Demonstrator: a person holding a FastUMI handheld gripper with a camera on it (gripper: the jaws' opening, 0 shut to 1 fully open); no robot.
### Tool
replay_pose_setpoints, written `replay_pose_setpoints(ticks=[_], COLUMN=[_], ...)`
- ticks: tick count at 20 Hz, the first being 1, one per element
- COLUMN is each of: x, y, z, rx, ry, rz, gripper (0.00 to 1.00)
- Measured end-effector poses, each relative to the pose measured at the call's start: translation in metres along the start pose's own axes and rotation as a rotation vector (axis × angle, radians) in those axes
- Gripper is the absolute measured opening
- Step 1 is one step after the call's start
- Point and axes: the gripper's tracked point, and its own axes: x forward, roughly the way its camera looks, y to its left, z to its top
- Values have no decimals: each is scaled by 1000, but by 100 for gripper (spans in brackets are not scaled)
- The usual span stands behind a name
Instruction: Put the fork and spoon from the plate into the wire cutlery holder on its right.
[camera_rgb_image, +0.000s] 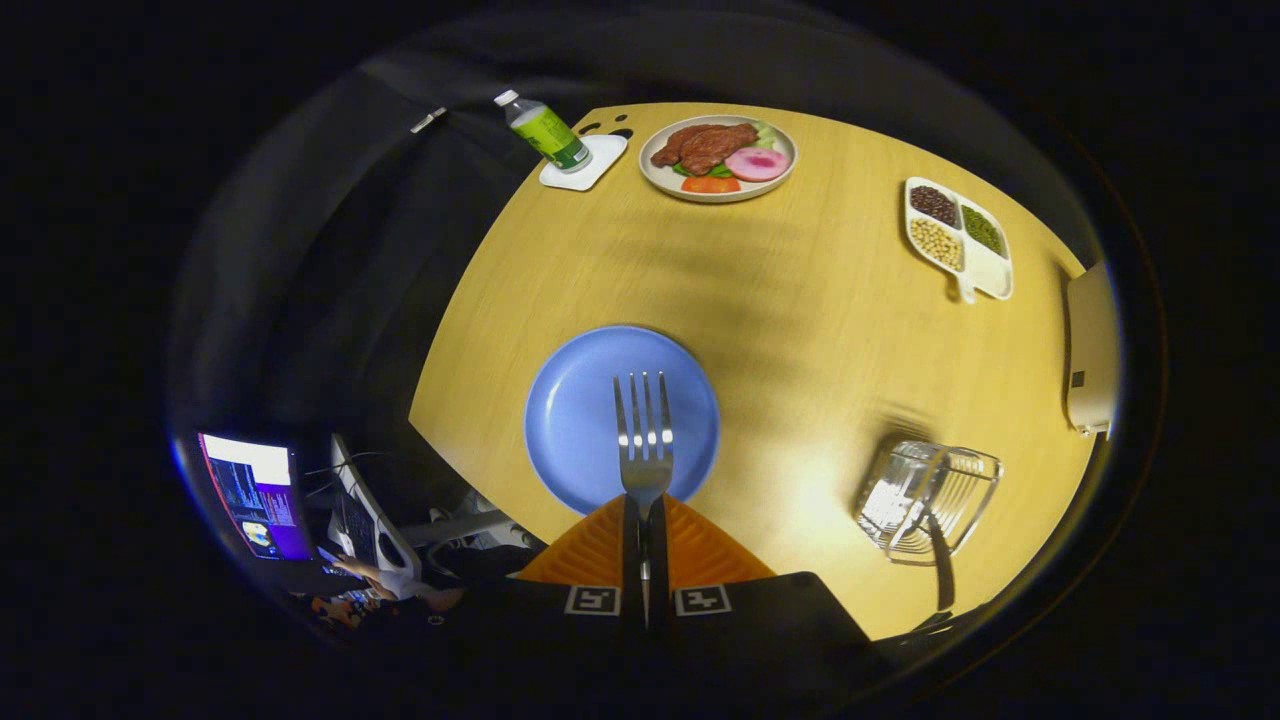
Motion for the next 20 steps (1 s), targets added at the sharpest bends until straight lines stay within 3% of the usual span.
replay_pose_setpoints(ticks=[7,13,20], x=[-57,-60,-43], y=[-98,-160,-180], z=[-36,-56,-61], rx=[-3,-58,-128], ry=[156,434,679], rz=[-119,-226,-256], gripper=[5,5,5])
